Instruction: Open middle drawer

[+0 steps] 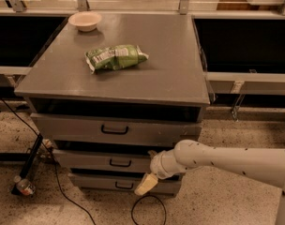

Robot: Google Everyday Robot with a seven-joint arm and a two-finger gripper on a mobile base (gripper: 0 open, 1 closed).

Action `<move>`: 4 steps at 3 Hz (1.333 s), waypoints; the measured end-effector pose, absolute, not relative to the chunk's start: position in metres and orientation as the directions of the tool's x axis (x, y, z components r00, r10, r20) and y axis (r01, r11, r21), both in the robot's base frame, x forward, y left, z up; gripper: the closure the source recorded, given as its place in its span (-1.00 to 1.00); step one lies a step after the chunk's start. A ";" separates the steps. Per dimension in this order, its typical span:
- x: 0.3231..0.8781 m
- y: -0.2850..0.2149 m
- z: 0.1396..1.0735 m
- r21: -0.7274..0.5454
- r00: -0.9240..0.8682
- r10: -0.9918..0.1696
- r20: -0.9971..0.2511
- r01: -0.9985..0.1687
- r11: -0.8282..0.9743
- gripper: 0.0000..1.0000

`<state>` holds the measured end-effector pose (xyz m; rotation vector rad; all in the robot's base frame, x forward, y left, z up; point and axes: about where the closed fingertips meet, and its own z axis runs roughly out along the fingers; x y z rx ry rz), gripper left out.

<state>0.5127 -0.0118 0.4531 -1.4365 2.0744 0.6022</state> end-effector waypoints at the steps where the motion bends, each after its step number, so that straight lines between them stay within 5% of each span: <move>1: 0.514 -0.011 0.452 0.022 -0.297 -0.716 -0.632 -0.930 0.367 -1.00; 4: 0.536 -0.010 0.429 -0.077 -0.338 -0.767 -0.546 -0.891 0.447 -1.00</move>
Offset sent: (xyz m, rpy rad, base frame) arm 0.0315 0.0012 -0.0177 -0.2527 -0.1266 -0.2481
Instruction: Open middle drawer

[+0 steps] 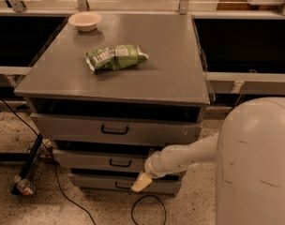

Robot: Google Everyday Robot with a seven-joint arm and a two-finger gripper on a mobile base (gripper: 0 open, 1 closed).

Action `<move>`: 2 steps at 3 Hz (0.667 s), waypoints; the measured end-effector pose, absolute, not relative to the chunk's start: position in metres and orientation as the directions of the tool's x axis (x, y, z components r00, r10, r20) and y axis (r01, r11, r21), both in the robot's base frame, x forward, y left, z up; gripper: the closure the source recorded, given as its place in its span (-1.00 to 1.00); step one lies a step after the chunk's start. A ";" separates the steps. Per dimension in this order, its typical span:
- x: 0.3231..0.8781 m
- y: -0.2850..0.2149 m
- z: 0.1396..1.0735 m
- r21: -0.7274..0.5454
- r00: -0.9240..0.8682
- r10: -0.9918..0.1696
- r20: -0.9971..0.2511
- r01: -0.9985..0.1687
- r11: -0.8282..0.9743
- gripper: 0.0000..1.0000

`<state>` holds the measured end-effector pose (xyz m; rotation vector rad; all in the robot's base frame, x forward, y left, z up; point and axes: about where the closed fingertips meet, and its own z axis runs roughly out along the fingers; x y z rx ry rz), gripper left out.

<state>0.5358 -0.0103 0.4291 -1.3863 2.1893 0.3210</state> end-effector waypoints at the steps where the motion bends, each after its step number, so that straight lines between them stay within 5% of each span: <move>1: 0.536 -0.010 0.429 -0.077 -0.337 -0.767 -0.546 -0.892 0.446 -1.00; 2: 0.530 -0.012 0.427 -0.066 -0.312 -0.769 -0.558 -0.907 0.416 -1.00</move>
Offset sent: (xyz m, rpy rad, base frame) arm -0.0123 -0.0070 -0.0023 0.0479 0.0048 0.0913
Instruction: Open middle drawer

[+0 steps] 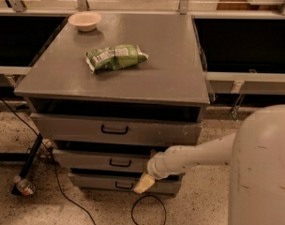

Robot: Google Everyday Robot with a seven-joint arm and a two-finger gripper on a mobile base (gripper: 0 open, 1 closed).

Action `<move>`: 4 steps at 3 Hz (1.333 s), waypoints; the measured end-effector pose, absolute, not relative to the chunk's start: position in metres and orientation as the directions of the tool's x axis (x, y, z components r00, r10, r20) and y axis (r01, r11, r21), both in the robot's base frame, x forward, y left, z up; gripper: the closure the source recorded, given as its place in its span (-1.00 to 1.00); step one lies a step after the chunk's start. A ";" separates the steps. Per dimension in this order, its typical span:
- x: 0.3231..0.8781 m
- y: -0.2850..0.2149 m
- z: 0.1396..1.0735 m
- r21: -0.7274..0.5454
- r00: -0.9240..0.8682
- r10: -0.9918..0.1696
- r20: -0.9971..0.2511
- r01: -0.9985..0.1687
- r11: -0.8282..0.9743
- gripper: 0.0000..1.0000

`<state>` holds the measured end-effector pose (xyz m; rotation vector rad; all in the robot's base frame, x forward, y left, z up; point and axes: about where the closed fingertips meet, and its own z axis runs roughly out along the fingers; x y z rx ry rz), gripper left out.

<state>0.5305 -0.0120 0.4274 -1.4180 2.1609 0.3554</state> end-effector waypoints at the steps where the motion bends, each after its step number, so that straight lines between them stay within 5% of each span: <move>1: 0.519 -0.019 0.422 -0.049 -0.291 -0.774 -0.563 -0.923 0.383 -1.00; 4: 0.501 -0.031 0.418 -0.026 -0.272 -0.773 -0.573 -0.937 0.349 -1.00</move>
Offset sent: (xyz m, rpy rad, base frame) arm -0.0353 -0.0268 -0.0118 0.0323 0.0290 0.0884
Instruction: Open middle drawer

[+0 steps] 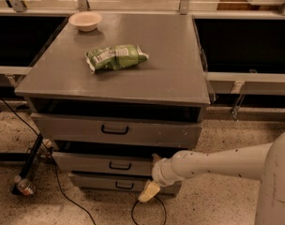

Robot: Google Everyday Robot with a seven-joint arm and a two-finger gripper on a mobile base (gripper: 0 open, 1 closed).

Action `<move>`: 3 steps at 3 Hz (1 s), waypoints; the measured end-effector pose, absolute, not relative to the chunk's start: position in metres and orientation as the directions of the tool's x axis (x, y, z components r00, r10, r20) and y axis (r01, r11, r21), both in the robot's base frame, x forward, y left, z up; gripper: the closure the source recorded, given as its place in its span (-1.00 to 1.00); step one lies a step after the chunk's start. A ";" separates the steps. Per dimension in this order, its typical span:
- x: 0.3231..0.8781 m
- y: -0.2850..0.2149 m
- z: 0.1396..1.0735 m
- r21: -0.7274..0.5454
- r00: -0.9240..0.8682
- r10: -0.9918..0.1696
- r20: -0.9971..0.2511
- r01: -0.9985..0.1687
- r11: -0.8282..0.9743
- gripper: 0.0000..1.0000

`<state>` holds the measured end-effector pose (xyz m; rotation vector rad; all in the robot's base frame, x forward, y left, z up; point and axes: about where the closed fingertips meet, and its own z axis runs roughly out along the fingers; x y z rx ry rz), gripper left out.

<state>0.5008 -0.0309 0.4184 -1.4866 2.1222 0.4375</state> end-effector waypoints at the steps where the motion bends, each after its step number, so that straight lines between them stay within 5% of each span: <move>1: 0.495 -0.035 0.423 -0.017 -0.261 -0.758 -0.598 -0.941 0.337 -1.00; 3: 0.514 -0.017 0.419 -0.038 -0.273 -0.778 -0.566 -0.934 0.355 -1.00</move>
Offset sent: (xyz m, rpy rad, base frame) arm -0.0641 -0.0768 0.0284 0.2749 -0.0448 0.1088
